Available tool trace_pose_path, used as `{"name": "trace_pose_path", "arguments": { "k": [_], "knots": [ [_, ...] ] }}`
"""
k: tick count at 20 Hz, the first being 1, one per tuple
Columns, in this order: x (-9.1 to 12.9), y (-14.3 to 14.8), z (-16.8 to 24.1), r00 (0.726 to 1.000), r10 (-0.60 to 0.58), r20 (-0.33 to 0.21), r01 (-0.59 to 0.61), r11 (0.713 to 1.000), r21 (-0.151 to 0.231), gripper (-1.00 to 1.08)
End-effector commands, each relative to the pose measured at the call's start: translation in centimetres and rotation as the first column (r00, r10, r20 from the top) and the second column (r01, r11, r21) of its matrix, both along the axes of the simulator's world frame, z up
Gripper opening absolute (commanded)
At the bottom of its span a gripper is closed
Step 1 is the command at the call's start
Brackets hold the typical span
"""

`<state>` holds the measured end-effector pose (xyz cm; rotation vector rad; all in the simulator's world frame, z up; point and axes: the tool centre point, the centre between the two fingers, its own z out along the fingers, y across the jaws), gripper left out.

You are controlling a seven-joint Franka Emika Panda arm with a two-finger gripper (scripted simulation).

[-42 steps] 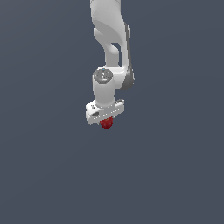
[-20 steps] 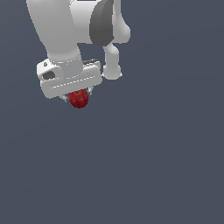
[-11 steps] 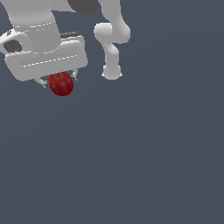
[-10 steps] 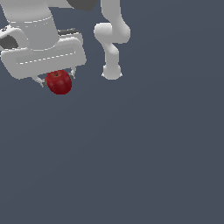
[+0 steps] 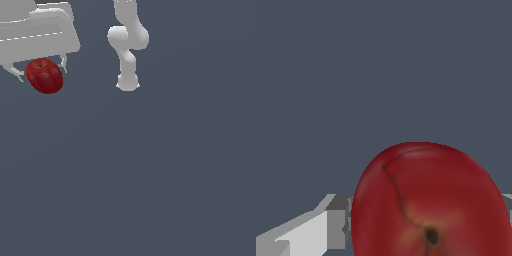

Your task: Pick up the object and move it to a goal position.

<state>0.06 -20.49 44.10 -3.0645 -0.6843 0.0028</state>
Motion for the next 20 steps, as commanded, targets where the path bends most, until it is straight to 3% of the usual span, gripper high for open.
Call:
{"name": "trace_pose_path", "arguments": {
  "k": [1, 20],
  "knots": [
    [0.2, -0.6, 1.4, 1.000, 0.000, 0.002, 0.000, 1.000, -0.001, -1.00],
    [1.4, -3.1, 6.4, 1.000, 0.000, 0.002, 0.000, 1.000, -0.001, -1.00]
  ]
}}
